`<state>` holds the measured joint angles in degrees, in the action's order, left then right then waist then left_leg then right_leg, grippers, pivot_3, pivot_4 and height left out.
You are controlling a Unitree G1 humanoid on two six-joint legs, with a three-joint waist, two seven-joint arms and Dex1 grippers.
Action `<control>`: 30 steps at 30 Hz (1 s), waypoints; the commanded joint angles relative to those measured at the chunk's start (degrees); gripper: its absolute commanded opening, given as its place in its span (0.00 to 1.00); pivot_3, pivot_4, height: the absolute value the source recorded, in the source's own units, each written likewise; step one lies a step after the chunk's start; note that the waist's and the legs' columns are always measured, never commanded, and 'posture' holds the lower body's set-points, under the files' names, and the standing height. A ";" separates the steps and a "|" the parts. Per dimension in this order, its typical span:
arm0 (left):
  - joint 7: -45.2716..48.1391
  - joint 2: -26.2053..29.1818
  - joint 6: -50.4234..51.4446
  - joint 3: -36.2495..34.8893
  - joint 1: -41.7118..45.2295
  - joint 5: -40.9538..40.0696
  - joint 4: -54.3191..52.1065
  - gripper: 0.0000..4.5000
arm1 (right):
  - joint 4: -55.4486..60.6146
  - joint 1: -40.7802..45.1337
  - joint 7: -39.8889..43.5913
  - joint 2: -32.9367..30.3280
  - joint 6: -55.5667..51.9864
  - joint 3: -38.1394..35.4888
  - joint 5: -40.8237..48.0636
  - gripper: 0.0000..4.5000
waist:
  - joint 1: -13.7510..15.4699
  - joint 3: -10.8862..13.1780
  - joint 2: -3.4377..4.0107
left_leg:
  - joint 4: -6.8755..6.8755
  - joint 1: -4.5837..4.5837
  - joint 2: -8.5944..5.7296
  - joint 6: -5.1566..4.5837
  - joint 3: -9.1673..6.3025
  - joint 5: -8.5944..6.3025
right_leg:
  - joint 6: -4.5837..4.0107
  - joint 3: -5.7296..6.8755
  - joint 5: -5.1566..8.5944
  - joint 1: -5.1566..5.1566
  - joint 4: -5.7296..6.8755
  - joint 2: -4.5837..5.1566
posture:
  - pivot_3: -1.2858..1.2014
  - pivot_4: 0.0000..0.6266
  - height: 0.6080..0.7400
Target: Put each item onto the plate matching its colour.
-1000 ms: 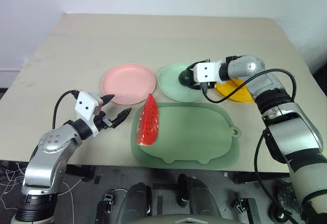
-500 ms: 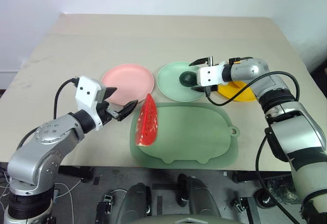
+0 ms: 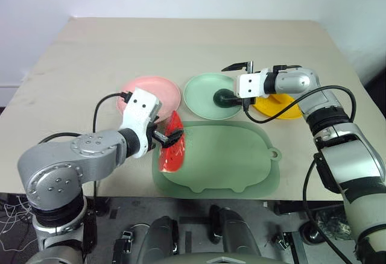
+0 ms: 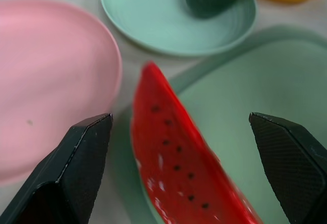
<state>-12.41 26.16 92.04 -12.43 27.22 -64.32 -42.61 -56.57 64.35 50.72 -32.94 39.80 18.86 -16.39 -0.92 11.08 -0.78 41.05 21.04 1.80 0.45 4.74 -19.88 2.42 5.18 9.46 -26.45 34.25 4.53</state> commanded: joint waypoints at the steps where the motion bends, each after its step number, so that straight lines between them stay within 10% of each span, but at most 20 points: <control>1: -3.09 -0.28 0.46 1.18 -1.06 -1.97 -0.05 1.00 | 3.88 -0.32 0.01 -0.76 -0.64 -2.68 2.60 1.00 | 0.04 0.00 0.00 | 0.00 0.00 0.00 0.01 -0.01 0.01 | 0.00 0.00 0.00 0.00 0.00 0.00 | 0.52 0.24 1.00; 9: -5.88 -3.33 0.46 6.33 -3.07 2.66 6.28 1.00 | 12.51 -5.20 2.00 -1.57 -4.27 -4.21 5.35 1.00 | 0.20 0.00 0.00 | 0.01 -0.06 -0.04 0.02 -0.01 0.01 | 0.00 0.01 0.00 0.08 -0.01 0.01 | 0.52 0.24 1.00; 13: -4.45 -3.76 0.46 7.42 -3.49 5.18 7.11 0.77 | 16.12 -6.90 2.09 -2.24 -6.04 -4.53 5.72 1.00 | 0.19 0.00 0.00 | -0.01 -0.15 -0.05 0.03 0.02 0.01 | 0.00 0.00 0.00 0.13 0.00 0.00 | 0.52 0.24 1.00; 19: -1.30 -4.27 0.45 6.97 -1.66 7.72 5.73 0.76 | 20.16 -8.54 1.74 -3.51 -8.68 -5.50 6.25 1.00 | 0.22 0.00 0.00 | -0.06 -0.47 -0.06 0.03 0.03 0.01 | -0.01 -0.01 0.02 0.45 -0.02 0.00 | 0.52 0.24 1.00; 30: 2.77 -4.77 -10.73 1.60 16.78 19.18 21.13 0.75 | 42.00 -18.68 7.10 -5.08 -35.56 -15.11 24.19 1.00 | 0.43 0.01 -0.03 | -0.10 -0.57 -0.13 0.02 -0.02 0.01 | 0.00 0.10 0.02 0.63 -0.08 -0.03 | 0.52 0.24 1.00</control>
<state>-10.16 20.48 84.60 -11.11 43.07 -49.31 -25.22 -21.09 47.01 56.31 -36.79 11.23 7.26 2.04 -0.49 11.10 -0.81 40.95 20.46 1.67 0.47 4.71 -19.86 2.42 5.31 9.48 -25.81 34.16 4.49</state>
